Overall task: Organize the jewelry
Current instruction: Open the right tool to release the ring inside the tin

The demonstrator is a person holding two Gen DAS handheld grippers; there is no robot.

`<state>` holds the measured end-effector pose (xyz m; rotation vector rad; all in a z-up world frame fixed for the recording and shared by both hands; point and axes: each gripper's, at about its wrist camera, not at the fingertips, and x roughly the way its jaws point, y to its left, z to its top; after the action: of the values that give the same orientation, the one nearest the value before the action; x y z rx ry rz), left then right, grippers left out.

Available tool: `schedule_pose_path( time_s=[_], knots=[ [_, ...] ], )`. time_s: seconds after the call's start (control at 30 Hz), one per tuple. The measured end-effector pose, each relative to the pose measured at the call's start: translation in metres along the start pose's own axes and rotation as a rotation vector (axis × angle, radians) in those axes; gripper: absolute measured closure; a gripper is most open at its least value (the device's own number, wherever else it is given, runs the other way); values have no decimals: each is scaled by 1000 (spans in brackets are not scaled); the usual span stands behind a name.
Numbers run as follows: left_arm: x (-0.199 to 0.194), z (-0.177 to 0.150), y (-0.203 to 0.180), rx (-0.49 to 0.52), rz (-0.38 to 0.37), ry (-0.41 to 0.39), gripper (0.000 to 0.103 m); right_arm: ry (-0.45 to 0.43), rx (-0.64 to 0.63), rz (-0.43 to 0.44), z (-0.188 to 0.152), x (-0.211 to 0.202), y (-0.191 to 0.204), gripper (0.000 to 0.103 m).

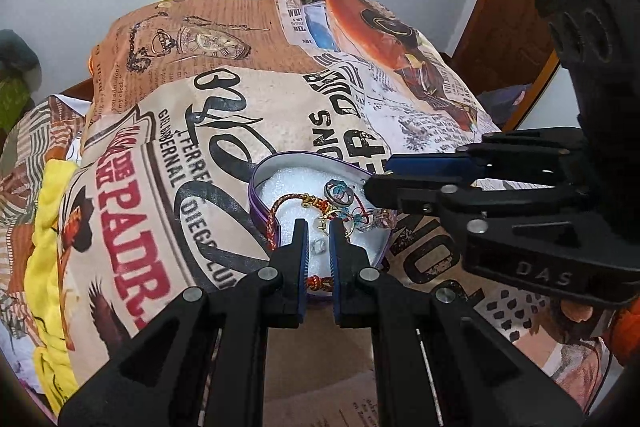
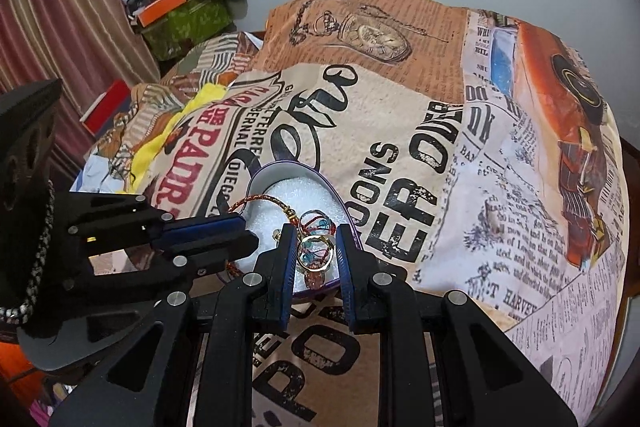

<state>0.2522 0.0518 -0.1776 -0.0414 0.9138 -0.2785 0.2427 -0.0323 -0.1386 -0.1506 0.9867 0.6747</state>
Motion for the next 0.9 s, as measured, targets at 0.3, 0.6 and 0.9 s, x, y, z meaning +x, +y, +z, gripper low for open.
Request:
schedule_pose_path(
  time_s=[0.3, 0.6, 0.9],
  knots=[
    [-11, -1, 7, -22, 12, -19, 94, 22, -14, -2, -2, 6, 4, 85],
    [-43, 1, 9, -49, 38, -74, 88, -11, -32, -36, -1, -12, 11, 83],
    [-102, 8, -13, -21, 91, -196, 85, -149, -46, -79, -1, -77, 27, 83]
  ],
)
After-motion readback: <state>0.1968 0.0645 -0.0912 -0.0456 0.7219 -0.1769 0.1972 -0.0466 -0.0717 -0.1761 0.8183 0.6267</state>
